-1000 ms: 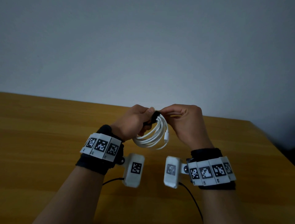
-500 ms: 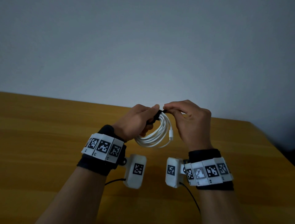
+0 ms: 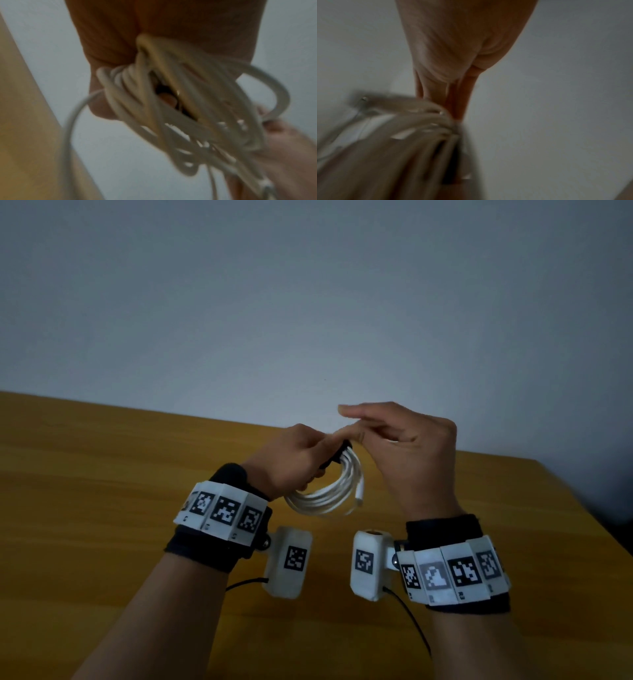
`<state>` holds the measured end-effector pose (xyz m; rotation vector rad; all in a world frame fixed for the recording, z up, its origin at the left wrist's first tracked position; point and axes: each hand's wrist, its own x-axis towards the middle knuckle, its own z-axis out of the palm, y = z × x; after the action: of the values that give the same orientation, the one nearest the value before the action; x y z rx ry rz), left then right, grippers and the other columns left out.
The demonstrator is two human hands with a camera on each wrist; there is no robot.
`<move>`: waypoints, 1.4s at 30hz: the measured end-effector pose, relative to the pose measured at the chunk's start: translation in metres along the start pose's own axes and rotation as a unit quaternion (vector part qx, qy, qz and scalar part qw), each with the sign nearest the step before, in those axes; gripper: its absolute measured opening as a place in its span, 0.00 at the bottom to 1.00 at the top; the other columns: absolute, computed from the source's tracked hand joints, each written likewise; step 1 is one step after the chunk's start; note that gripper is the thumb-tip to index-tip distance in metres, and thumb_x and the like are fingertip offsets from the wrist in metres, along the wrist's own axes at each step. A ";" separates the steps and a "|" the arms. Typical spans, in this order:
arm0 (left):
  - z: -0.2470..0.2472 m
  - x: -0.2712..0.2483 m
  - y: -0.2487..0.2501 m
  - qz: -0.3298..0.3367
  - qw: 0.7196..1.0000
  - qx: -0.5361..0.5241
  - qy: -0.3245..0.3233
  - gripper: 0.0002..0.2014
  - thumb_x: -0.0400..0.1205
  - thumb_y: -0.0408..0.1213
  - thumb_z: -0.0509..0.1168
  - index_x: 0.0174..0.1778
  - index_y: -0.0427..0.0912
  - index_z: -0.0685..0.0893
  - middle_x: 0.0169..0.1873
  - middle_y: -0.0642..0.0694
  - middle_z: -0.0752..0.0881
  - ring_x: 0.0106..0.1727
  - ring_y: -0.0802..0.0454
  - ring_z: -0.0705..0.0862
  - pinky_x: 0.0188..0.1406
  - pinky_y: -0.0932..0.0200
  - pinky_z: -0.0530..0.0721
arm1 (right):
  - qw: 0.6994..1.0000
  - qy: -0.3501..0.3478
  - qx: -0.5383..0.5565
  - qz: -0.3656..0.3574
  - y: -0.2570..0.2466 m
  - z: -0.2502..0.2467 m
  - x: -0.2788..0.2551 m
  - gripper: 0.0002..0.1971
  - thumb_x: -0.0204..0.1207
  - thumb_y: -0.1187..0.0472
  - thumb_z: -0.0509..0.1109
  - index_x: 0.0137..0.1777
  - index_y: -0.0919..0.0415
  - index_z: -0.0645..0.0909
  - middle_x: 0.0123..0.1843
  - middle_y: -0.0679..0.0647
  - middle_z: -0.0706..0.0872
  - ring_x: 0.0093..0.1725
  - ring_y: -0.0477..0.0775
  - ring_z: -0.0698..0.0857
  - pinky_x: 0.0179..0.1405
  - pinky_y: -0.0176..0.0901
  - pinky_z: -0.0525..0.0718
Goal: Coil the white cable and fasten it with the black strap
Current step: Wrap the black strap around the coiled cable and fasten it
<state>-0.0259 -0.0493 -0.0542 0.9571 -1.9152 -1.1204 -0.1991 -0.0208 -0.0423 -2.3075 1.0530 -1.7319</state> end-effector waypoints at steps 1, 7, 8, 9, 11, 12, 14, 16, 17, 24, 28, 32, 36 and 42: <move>0.002 0.000 -0.002 -0.004 1.000 -0.001 -0.004 0.26 0.83 0.61 0.55 0.27 0.44 0.68 0.20 0.54 0.66 0.20 0.56 0.62 0.22 0.60 0.64 | 0.999 -0.017 0.006 0.029 -0.004 0.002 0.001 0.11 0.75 0.72 0.81 0.56 0.65 0.93 0.43 0.51 0.96 0.45 0.39 0.94 0.51 0.38 0.92; 0.003 0.003 -0.004 -0.015 0.999 -0.029 0.017 0.23 0.88 0.51 0.53 0.30 0.43 0.70 0.21 0.54 0.68 0.24 0.51 0.63 0.27 0.56 0.63 | 0.975 0.032 0.110 0.189 -0.009 0.001 0.009 0.12 0.78 0.65 0.80 0.60 0.61 0.87 0.48 0.49 0.95 0.49 0.47 0.95 0.50 0.47 0.94; 0.001 0.004 -0.004 -0.013 0.999 -0.024 0.028 0.23 0.89 0.50 0.53 0.29 0.44 0.71 0.21 0.54 0.69 0.25 0.50 0.64 0.28 0.55 0.65 | 0.972 0.036 0.131 0.193 -0.007 0.000 0.010 0.11 0.79 0.66 0.78 0.60 0.62 0.86 0.51 0.51 0.94 0.51 0.51 0.95 0.51 0.51 0.95; 0.000 0.004 -0.003 -0.011 0.999 -0.017 0.040 0.23 0.89 0.49 0.52 0.29 0.44 0.71 0.21 0.54 0.71 0.26 0.49 0.65 0.30 0.53 0.66 | 0.970 0.034 0.138 0.197 -0.005 -0.001 0.011 0.09 0.81 0.66 0.77 0.60 0.62 0.86 0.54 0.51 0.93 0.53 0.52 0.94 0.52 0.55 0.95; -0.001 0.004 -0.003 -0.002 0.998 0.009 0.061 0.23 0.89 0.50 0.52 0.30 0.42 0.72 0.24 0.50 0.73 0.28 0.47 0.68 0.34 0.50 0.68 | 0.972 0.000 0.094 0.215 0.000 -0.004 0.011 0.10 0.81 0.60 0.78 0.60 0.58 0.87 0.56 0.47 0.93 0.56 0.49 0.93 0.55 0.55 0.94; 0.000 0.004 -0.004 0.001 0.997 0.023 0.071 0.23 0.88 0.51 0.51 0.31 0.41 0.73 0.25 0.49 0.74 0.29 0.47 0.69 0.35 0.49 0.69 | 0.971 -0.035 0.058 0.229 0.001 -0.005 0.010 0.11 0.80 0.55 0.79 0.60 0.55 0.88 0.55 0.44 0.93 0.56 0.44 0.93 0.56 0.50 0.93; 0.000 0.005 -0.005 0.001 0.996 0.033 0.081 0.23 0.88 0.50 0.50 0.33 0.40 0.74 0.26 0.50 0.74 0.29 0.48 0.69 0.36 0.48 0.69 | 0.964 -0.108 0.012 0.245 0.000 -0.007 0.008 0.13 0.78 0.49 0.79 0.60 0.50 0.90 0.54 0.40 0.94 0.53 0.37 0.92 0.53 0.36 0.90; 0.000 0.006 -0.005 -0.005 0.996 0.026 0.081 0.24 0.90 0.48 0.50 0.36 0.35 0.75 0.26 0.49 0.72 0.29 0.48 0.67 0.36 0.48 0.68 | 0.958 -0.139 0.010 0.249 -0.004 -0.007 0.007 0.14 0.76 0.47 0.79 0.59 0.48 0.91 0.53 0.38 0.94 0.51 0.34 0.92 0.48 0.29 0.88; 0.000 0.006 -0.005 -0.008 0.996 0.022 0.081 0.24 0.90 0.48 0.49 0.37 0.33 0.75 0.27 0.49 0.71 0.30 0.48 0.66 0.36 0.48 0.68 | 0.956 -0.147 0.019 0.254 -0.006 -0.007 0.007 0.16 0.75 0.46 0.80 0.60 0.48 0.91 0.54 0.37 0.94 0.52 0.34 0.92 0.46 0.28 0.88; 0.005 0.010 -0.002 -0.007 0.993 0.066 0.098 0.23 0.90 0.49 0.48 0.34 0.39 0.73 0.28 0.47 0.75 0.30 0.46 0.71 0.35 0.48 0.72 | 0.936 -0.180 0.059 0.298 -0.005 -0.011 0.007 0.18 0.77 0.63 0.81 0.64 0.48 0.88 0.41 0.49 0.96 0.42 0.48 0.96 0.53 0.52 0.94; 0.010 0.010 -0.005 -0.021 0.992 0.075 0.096 0.17 0.89 0.51 0.48 0.41 0.45 0.71 0.32 0.47 0.77 0.30 0.50 0.73 0.36 0.45 0.77 | 0.935 -0.170 0.060 0.307 0.000 -0.011 0.005 0.16 0.79 0.69 0.77 0.63 0.52 0.88 0.40 0.52 0.96 0.39 0.50 0.96 0.47 0.49 0.94; 0.008 0.010 -0.005 -0.054 0.993 0.032 0.096 0.16 0.88 0.50 0.52 0.57 0.40 0.70 0.37 0.48 0.80 0.35 0.53 0.77 0.41 0.48 0.81 | 0.936 -0.152 0.051 0.315 0.006 -0.008 0.002 0.15 0.81 0.68 0.75 0.64 0.53 0.88 0.40 0.52 0.96 0.39 0.49 0.96 0.47 0.59 0.95; 0.003 0.009 -0.004 -0.054 0.993 0.083 0.071 0.14 0.88 0.48 0.55 0.55 0.41 0.78 0.39 0.48 0.82 0.37 0.50 0.78 0.37 0.56 0.75 | 0.940 -0.121 0.027 0.318 0.013 -0.004 -0.001 0.15 0.83 0.64 0.73 0.67 0.48 0.87 0.40 0.50 0.96 0.40 0.50 0.95 0.45 0.65 0.94; 0.002 0.011 -0.010 -0.080 0.988 0.122 0.057 0.16 0.88 0.43 0.56 0.46 0.35 0.83 0.36 0.44 0.85 0.31 0.52 0.78 0.31 0.60 0.73 | 0.902 -0.155 0.081 0.396 0.018 0.000 -0.003 0.20 0.84 0.57 0.74 0.74 0.45 0.82 0.67 0.60 0.89 0.46 0.53 0.96 0.40 0.57 0.96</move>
<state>-0.0303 -0.0618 -0.0615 1.2996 -1.9386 -0.9102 -0.2081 -0.0330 -0.0524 -1.6074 1.4248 -1.0407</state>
